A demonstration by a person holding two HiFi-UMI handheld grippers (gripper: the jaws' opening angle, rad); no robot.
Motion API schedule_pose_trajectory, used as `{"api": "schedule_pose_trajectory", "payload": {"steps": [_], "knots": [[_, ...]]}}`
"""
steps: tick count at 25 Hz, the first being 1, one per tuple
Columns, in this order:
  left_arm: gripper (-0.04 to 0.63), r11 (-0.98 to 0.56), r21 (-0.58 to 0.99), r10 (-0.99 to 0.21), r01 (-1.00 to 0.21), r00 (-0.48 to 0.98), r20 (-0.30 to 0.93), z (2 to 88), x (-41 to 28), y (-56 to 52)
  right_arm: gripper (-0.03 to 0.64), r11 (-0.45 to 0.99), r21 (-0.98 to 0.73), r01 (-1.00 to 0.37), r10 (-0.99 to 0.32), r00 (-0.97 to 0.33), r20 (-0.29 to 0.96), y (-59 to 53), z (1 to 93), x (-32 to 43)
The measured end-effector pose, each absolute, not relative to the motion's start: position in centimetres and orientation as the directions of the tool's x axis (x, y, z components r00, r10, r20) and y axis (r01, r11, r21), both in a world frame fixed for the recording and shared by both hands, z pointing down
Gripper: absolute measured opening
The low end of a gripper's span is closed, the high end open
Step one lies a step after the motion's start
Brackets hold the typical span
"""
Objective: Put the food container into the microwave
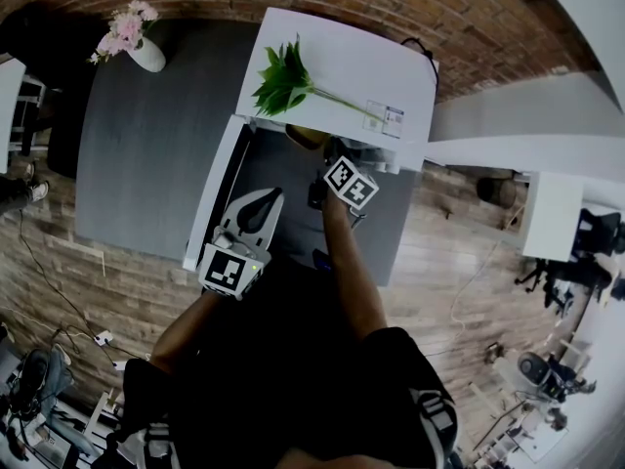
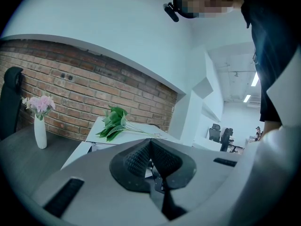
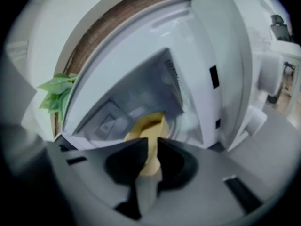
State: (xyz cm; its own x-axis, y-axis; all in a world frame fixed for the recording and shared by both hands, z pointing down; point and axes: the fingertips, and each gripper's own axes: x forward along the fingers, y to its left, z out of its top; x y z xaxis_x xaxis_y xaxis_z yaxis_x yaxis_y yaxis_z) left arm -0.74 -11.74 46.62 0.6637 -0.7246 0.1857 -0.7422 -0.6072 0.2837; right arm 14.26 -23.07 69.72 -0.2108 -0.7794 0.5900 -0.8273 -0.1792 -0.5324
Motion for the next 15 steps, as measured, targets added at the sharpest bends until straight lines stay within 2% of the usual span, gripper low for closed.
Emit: {"api": "schedule_pose_trajectory", "payload": {"steps": [5,10,15], "knots": [[0.035,-0.609,0.281,-0.726,-0.742,0.664,0.178,46.5,-0.8,-11.7,0.061,-0.095,-0.468,-0.879,-0.798,-0.214,0.564,-21.6,68.2,13.8],[0.035,-0.61,0.282,-0.727,-0.741,0.665,0.174,46.4,-0.8,-11.6,0.04,0.023,-0.319,-0.947,-0.818,-0.202,0.539,-19.9,67.0,12.7],[0.035,-0.605,0.289,-0.729,-0.742,0.662,0.175,46.4,-1.0,-11.6,0.038,0.105,-0.254,-0.962,-0.765,-0.241,0.597,-17.5,69.2,10.4]]}}
